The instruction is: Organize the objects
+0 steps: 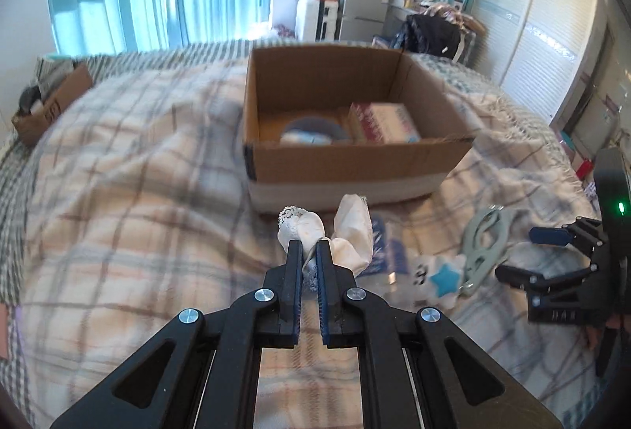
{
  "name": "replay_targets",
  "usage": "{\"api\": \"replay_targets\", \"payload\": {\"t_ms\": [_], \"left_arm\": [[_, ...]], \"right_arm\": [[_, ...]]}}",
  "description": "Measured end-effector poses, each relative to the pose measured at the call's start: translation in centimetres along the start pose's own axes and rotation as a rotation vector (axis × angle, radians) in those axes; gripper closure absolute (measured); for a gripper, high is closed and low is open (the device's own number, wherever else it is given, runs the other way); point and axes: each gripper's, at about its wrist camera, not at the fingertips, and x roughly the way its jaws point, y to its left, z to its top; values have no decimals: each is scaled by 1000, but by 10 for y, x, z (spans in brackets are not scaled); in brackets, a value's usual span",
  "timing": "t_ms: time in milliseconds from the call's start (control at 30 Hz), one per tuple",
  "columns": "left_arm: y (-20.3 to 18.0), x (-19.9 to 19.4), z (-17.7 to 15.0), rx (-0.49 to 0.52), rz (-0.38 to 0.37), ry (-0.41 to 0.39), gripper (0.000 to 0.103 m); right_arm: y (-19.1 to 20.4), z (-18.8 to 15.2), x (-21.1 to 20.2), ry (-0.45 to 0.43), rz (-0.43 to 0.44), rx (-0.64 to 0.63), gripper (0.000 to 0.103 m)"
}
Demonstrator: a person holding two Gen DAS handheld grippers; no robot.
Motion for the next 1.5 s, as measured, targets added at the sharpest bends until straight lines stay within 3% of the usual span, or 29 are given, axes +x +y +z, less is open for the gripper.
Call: {"api": "replay_targets", "payload": {"t_ms": [167, 300, 367, 500, 533, 933, 1233, 1500], "left_arm": [[1, 21, -12, -6, -20, 46, 97], [3, 25, -15, -17, -40, 56, 97], [6, 24, -16, -30, -49, 53, 97], [8, 20, -18, -41, -55, 42, 97], [7, 19, -19, -41, -55, 39, 97], [1, -40, -13, -46, -63, -58, 97], [-20, -98, 55, 41, -35, -224, 97], [-27, -75, 128, 72, -30, -262, 97]], "right_arm": [[-11, 11, 31, 86, -6, 89, 25], [-3, 21, 48, 104, 31, 75, 25], [1, 22, 53, 108, 26, 75, 34], [5, 21, 32, 16, -1, 58, 69], [5, 20, 25, -6, 2, 60, 73], [29, 18, -55, -206, 30, 28, 93], [35, 51, -134, -388, 35, -47, 94], [33, 123, -161, -481, 81, -83, 94]]}}
